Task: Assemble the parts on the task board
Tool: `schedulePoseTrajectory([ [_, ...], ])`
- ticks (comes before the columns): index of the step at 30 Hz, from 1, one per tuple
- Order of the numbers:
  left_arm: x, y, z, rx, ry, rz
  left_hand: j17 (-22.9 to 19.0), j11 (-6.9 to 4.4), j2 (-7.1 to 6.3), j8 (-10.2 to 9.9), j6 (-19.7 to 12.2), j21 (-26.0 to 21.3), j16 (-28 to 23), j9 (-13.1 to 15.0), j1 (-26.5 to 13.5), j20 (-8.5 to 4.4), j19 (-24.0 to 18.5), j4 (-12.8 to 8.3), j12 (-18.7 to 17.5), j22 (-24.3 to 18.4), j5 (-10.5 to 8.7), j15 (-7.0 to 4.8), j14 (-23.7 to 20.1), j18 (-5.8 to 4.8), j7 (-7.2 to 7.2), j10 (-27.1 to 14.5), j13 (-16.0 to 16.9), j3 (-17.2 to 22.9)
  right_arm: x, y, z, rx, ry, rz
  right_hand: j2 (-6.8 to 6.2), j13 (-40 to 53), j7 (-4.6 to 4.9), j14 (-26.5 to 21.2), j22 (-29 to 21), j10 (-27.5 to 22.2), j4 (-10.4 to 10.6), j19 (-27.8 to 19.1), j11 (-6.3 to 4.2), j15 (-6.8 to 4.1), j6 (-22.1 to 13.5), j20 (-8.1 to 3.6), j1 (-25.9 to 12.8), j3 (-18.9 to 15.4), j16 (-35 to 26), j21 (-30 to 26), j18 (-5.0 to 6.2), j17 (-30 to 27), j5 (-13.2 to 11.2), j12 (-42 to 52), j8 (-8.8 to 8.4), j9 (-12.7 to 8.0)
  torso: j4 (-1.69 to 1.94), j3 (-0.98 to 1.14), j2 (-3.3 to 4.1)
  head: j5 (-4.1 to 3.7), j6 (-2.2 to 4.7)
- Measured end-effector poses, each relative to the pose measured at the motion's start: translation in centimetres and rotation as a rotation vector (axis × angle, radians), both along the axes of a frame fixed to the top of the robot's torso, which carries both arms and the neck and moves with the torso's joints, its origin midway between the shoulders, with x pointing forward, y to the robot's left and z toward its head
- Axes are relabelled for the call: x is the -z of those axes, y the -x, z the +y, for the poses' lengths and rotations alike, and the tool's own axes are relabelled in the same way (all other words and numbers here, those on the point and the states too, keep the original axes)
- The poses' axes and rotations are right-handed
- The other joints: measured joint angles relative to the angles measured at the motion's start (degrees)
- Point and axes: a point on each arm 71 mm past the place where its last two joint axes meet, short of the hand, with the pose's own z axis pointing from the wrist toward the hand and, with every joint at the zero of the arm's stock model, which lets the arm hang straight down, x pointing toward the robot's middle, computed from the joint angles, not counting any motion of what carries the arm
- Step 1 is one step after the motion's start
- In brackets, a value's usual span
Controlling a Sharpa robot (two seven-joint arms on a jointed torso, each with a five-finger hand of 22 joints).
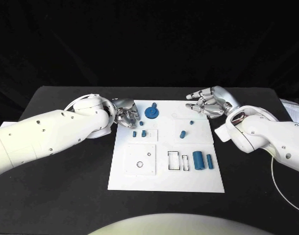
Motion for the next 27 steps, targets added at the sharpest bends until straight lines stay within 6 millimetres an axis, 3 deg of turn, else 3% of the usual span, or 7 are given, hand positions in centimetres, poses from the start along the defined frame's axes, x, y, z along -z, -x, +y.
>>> schedulePoseTrajectory([
  [4, -0.5, -0.1, 1.7, -0.04, 0.036, 0.005, -2.2, 0.19, 0.84, 1.4, 2.0, -3.6, -1.4, 0.1, 0.8, 0.31, -0.3, -0.8, 0.0, 0.0, 0.0, 0.0, 0.0, 0.0, -0.08, -0.2, -0.1, 1.4, 0.1, -0.2, -0.9, 0.011, 0.031, -0.01, -0.96, -11.7, -0.27, 0.0, -0.9, -2.7, -0.6, -0.4, 0.04, 0.0, 1.3, -0.01, 1.9, 4.3, -4.2, -0.5, 0.36, -4.7, -1.0, -12.6, 0.39, 0.1, 0.0, 0.0, -0.05, 0.02, 0.25],
  [6, -1.0, -0.3, 2.8, -0.077, 0.088, 0.019, -3.5, 0.19, 1.03, 1.6, 2.7, -5.4, -2.2, 0.2, 1.0, 0.57, -0.7, -0.9, 0.0, 0.0, 0.0, 0.43, -0.4, 0.0, 0.22, -0.2, -0.1, 2.1, 0.0, -0.4, -1.3, 0.002, 0.064, -0.014, -1.66, -16.4, 0.09, 0.0, -1.1, -3.3, -1.3, -0.5, 0.43, 0.0, 1.9, 0.12, 2.6, 6.2, -4.9, -0.7, 0.36, -5.5, -2.2, -17.3, 0.44, 0.1, 0.0, 0.01, -0.09, 0.05, 0.43],
  [10, -1.7, -0.4, 4.6, -0.166, 0.266, 0.087, -10.2, 0.2, 1.77, 1.9, 3.7, -13.8, -6.4, 0.1, 0.5, 0.82, -3.5, -0.7, 0.1, -1.2, 0.0, 0.69, -3.1, 1.48, 0.82, -0.2, -0.2, 2.9, -1.2, -0.9, -1.5, -0.053, 0.175, -0.013, -2.48, -23.9, 0.31, 0.0, -2.2, -3.3, -2.6, -1.1, 0.76, 0.44, 3.3, 0.71, 3.4, 9.3, -6.3, -1.5, 0.36, -7.0, -4.3, -24.2, 0.45, 0.3, 0.04, 0.02, -0.21, -0.6, 0.65],
  [12, -1.9, -0.3, 5.2, -0.206, 0.381, 0.133, -12.2, 0.2, 1.92, 1.9, 3.7, -16.8, -7.8, 0.0, 0.1, 0.82, -4.5, -0.4, 0.7, -2.5, 0.0, 0.74, -4.0, 2.28, 0.82, -0.2, -0.2, 2.6, -1.6, -1.0, -1.4, -0.083, 0.245, -0.008, -2.65, -26.3, 0.29, 0.0, -2.6, -2.0, -2.9, -1.1, 0.68, 0.44, 4.8, 0.72, 3.5, 9.9, -6.7, -1.7, 0.36, -7.6, -4.5, -25.8, 0.89, 0.4, 0.04, -0.01, -0.27, -0.83, 0.72],
  [17, -2.3, 0.0, 6.3, -0.29, 0.697, 0.242, -13.4, -0.11, 2.2, 2.9, 5.1, -19.2, -8.5, 0.0, -1.0, 0.74, -5.3, 0.6, 2.8, -3.6, 0.0, 0.36, -4.5, 2.29, 0.24, 1.4, 0.4, 1.5, -1.6, -0.8, -0.9, -0.126, 0.439, 0.002, -3.8, -30.4, -0.52, 0.0, -2.8, 0.4, -3.0, -1.1, 0.06, 0.43, 6.5, 0.72, 2.8, 10.7, -7.1, -1.9, 0.36, -8.3, -6.6, -27.7, 0.89, 0.5, 0.04, -0.23, -0.42, -1.22, 0.86],
  [23, -2.8, 0.6, 7.6, -0.388, 1.035, 0.326, -15.1, -0.31, 2.76, 3.2, 5.7, -22.1, -9.3, 0.0, -1.5, 0.5, -6.0, 1.0, 4.1, -5.1, 0.0, 0.31, -5.5, 2.27, 0.1, 1.6, 0.9, -0.1, -1.3, -0.7, -0.4, -0.131, 0.636, -0.015, -4.61, -34.6, -0.52, 0.0, -3.5, 0.2, -2.3, -1.1, 0.29, 0.43, 6.6, 0.72, 2.0, 12.1, -8.2, -2.5, 0.36, -9.4, -7.0, -30.1, 0.64, 0.4, 0.05, -0.35, -0.55, -1.45, 1.17],
  [27, -2.9, 0.9, 7.8, -0.429, 1.161, 0.36, -15.7, -0.31, 2.69, 3.2, 5.7, -23.4, -9.6, -0.2, -1.7, 0.6, -6.4, 1.2, 4.5, -5.7, 0.21, 0.5, -5.8, 2.27, 0.1, 1.6, 1.1, -0.9, -1.0, -0.4, 0.5, -0.152, 0.716, -0.041, -5.05, -37.0, -0.53, 0.0, -3.8, 0.2, -1.8, -1.1, 0.29, 0.43, 6.6, 0.72, 1.6, 12.6, -8.6, -2.7, 0.36, -10.1, -7.2, -31.2, 0.2, 0.4, 0.12, -0.4, -0.57, -1.59, 1.29],
])
